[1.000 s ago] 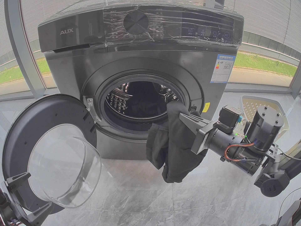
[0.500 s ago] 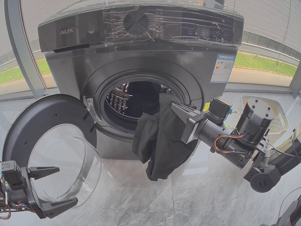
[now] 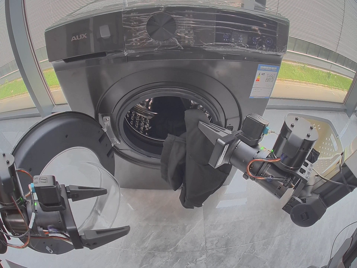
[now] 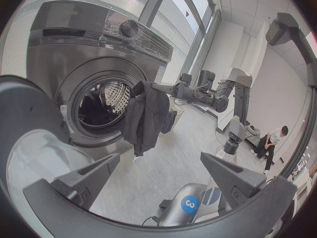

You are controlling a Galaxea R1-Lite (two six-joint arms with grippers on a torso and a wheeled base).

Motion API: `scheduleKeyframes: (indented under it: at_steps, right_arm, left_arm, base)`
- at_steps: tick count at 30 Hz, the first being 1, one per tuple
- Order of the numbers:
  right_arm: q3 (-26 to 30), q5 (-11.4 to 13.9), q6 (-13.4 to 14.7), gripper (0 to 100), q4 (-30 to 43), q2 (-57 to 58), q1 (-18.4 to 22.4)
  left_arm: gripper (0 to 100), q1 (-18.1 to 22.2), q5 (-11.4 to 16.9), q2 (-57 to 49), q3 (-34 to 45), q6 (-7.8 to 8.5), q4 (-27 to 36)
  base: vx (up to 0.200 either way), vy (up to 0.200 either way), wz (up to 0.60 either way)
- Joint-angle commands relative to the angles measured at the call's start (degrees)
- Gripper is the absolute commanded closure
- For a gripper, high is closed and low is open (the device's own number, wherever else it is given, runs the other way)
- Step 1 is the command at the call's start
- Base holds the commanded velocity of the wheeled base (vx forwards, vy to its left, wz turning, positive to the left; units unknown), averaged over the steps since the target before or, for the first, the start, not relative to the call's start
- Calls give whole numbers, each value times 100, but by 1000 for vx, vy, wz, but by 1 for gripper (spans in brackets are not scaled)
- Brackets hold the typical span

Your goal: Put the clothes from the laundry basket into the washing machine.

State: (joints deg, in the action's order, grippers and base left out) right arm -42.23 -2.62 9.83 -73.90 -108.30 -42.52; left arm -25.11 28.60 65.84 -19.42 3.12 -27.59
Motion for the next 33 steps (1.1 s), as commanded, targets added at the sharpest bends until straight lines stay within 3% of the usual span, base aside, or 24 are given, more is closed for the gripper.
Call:
scheduleKeyframes:
  at_steps: [1,15,25,30,33]
  right_arm:
    - [-128,-10,2,100,-2,-60,16]
    - [-708,-19,2,100,-2,-385,33]
    - [-725,-28,11,100,-10,-402,25]
    - [-725,-28,19,100,-10,-402,16]
    - [-717,-37,19,100,-10,-402,16]
  left_arm:
    - [0,-319,-109,913,-80,-4,-414]
    - [0,-679,-83,2170,-607,-57,-581]
    - [0,-846,-65,3040,-844,-66,-801]
    - [0,-916,-30,3453,-844,-541,-1442]
    - [0,-916,-39,3690,-871,-611,-1724]
  base:
    - [0,0,0]
    - [0,0,0]
    - [0,0,0]
    - [0,0,0]
    - [0,0,0]
